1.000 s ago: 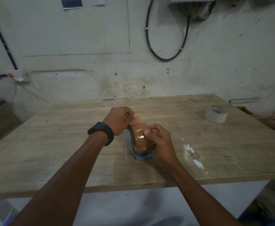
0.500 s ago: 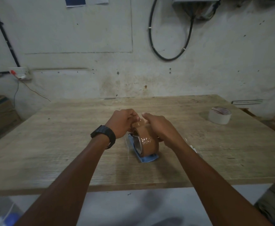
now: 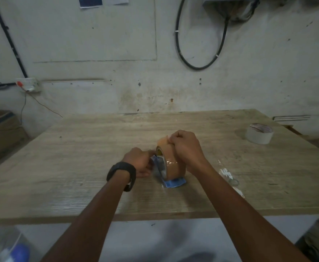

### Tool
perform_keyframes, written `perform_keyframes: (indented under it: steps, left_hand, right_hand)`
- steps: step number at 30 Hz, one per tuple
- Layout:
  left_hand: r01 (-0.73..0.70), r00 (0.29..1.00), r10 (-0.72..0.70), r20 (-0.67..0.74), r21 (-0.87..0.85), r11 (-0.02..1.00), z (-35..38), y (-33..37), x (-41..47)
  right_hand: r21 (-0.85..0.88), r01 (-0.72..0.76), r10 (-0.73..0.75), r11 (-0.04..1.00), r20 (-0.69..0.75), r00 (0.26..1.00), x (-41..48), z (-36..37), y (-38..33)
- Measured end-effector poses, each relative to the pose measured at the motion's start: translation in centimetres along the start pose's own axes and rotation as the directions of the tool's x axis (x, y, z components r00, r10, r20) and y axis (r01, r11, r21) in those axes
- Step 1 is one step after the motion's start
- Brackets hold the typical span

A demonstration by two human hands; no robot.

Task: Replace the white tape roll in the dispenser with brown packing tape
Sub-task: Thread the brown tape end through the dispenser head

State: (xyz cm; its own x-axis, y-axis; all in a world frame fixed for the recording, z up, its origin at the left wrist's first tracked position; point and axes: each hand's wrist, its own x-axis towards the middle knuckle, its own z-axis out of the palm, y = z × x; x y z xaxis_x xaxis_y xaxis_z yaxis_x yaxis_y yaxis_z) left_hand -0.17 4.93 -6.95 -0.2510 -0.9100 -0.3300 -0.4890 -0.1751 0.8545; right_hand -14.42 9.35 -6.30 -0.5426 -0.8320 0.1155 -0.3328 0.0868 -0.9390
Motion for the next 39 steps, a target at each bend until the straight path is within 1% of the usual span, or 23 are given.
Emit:
perform_keyframes:
  steps: [2, 3, 5, 7, 10, 11, 13, 15, 16, 20, 23, 27, 31, 34, 36, 37, 39]
  left_hand:
    - [-0.036, 0.999, 0.036, 0.019, -0.003, 0.999, 0.7, 0.5, -0.7]
    - [-0.035, 0.999, 0.037, 0.024, -0.042, 0.998, 1.0, 0.7, -0.9]
    - [-0.024, 0.999, 0.029, 0.034, -0.152, 0.988, 1.5, 1.0, -1.4]
    - [-0.027, 0.999, 0.037, 0.04, -0.227, 0.974, 1.8, 1.2, -1.6]
    - [-0.034, 0.999, 0.046, 0.021, -0.403, 0.915, 2.3, 1.6, -2.4]
    - [-0.053, 0.998, 0.058, 0.001, -0.407, 0.912, 2.6, 1.7, -2.3]
    - [-0.11, 0.994, 0.1, -0.05, -0.27, 0.956, 2.8, 1.8, -1.7]
    - [-0.078, 0.992, 0.065, -0.107, -0.123, 0.989, 2.7, 1.5, -0.4]
    - [-0.048, 0.994, 0.038, -0.099, -0.097, 0.994, 2.4, 1.5, 0.1]
    - [0.054, 0.998, -0.058, -0.031, -0.121, 0.991, 1.8, 2.7, -0.2]
    - [0.082, 0.997, -0.083, -0.006, -0.123, 0.989, 1.8, 3.2, 0.1]
    - [0.107, 0.994, -0.1, 0.041, -0.223, 0.969, 1.7, 3.4, 0.2]
    - [0.06, 0.998, -0.044, 0.055, -0.336, 0.94, 1.7, 3.0, 0.6]
    - [-0.017, 0.998, 0.045, 0.043, -0.512, 0.859, 2.4, 2.3, 0.8]
    - [-0.084, 0.991, 0.131, 0.04, -0.58, 0.811, 2.6, 1.6, 0.8]
    - [-0.1, 0.982, 0.175, 0.066, -0.606, 0.789, 2.5, 1.3, 0.8]
    - [-0.113, 0.947, 0.273, 0.172, -0.617, 0.779, 2.0, 0.5, 0.9]
  right_hand:
    - [0.008, 0.051, -0.051, 0.999, -0.054, 0.997, -0.5, 0.2, 0.3]
    - [0.008, 0.085, -0.084, 0.996, -0.081, 0.993, -0.8, 0.3, 0.6]
    - [0.018, 0.167, -0.163, 0.986, -0.134, 0.977, -1.3, 0.4, 1.1]
    - [0.053, 0.222, -0.21, 0.974, -0.173, 0.962, -1.8, 0.4, 1.6]
    - [0.057, 0.29, -0.27, 0.956, -0.225, 0.936, -2.1, 0.6, 2.3]
    - [0.058, 0.307, -0.285, 0.95, -0.241, 0.928, -2.2, 0.7, 2.5]
    - [0.07, 0.319, -0.29, 0.945, -0.269, 0.919, -2.2, 0.8, 2.8]
    - [0.062, 0.321, -0.294, 0.945, -0.273, 0.916, -2.2, 0.8, 2.7]
    - [0.057, 0.32, -0.294, 0.946, -0.267, 0.918, -2.1, 0.8, 2.7]
    - [0.061, 0.313, -0.289, 0.948, -0.253, 0.923, -2.1, 0.9, 2.7]
    - [0.08, 0.347, -0.314, 0.935, -0.275, 0.909, -2.1, 1.0, 3.1]
    - [0.1, 0.411, -0.37, 0.906, -0.279, 0.886, -2.1, 0.9, 3.5]
    - [0.154, 0.441, -0.384, 0.884, -0.297, 0.874, -2.4, 0.9, 3.4]
    - [0.231, 0.415, -0.328, 0.88, -0.337, 0.883, -2.4, 0.9, 2.9]
    - [0.254, 0.4, -0.306, 0.88, -0.34, 0.889, -2.5, 1.2, 2.6]
    - [0.261, 0.394, -0.302, 0.881, -0.332, 0.894, -2.5, 1.2, 2.6]
    - [0.27, 0.385, -0.296, 0.882, -0.318, 0.901, -2.7, 1.3, 2.7]
